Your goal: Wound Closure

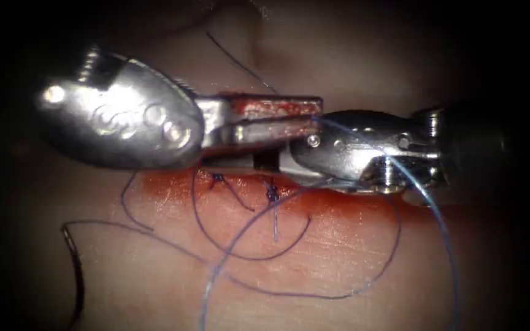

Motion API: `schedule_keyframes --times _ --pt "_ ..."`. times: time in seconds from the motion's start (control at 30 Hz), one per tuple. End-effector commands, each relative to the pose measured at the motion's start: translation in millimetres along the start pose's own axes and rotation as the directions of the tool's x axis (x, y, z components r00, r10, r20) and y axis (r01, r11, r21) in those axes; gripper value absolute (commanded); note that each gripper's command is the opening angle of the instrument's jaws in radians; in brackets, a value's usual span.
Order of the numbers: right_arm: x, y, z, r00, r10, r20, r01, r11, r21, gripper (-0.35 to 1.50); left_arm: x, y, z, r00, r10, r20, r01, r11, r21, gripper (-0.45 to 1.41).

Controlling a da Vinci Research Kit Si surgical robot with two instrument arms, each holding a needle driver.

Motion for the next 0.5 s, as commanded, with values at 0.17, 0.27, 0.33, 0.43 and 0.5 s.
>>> schedule_keyframes --times 0.17,0.27,0.33,0.43,0.5 --pt "-1.2 -1.4 3.1 1.0 0.012 -0.011 -0.012 0.999 0.031 -0.15 -0.6 0.2 0.7 0.999 -0.027 -0.047 0.026 1.0 -0.015 -0.45" --pt "-1.2 -1.9 3.8 0.999 0.036 -0.041 -0.034 0.997 0.068 -0.23 -1.0 -0.2 0.8 0.996 -0.036 -0.083 0.033 0.999 -0.03 -0.45" --pt "-0.9 -2.6 4.1 0.994 0.079 -0.074 -0.07 0.991 0.117 -0.25 -1.9 -0.8 0.8 0.992 -0.03 -0.119 0.023 0.998 -0.061 -0.45" --pt "-0.8 -3.1 4.4 0.99 0.106 -0.095 -0.09 0.983 0.161 -0.3 -2.9 -1.1 0.8 0.99 -0.026 -0.141 0.014 0.996 -0.084 -0.45" --pt "-0.7 -3.3 4.6 0.987 0.119 -0.108 -0.097 0.976 0.194 -0.35 -3.5 -1.2 0.7 0.988 -0.025 -0.151 0.011 0.995 -0.095 -0.45"
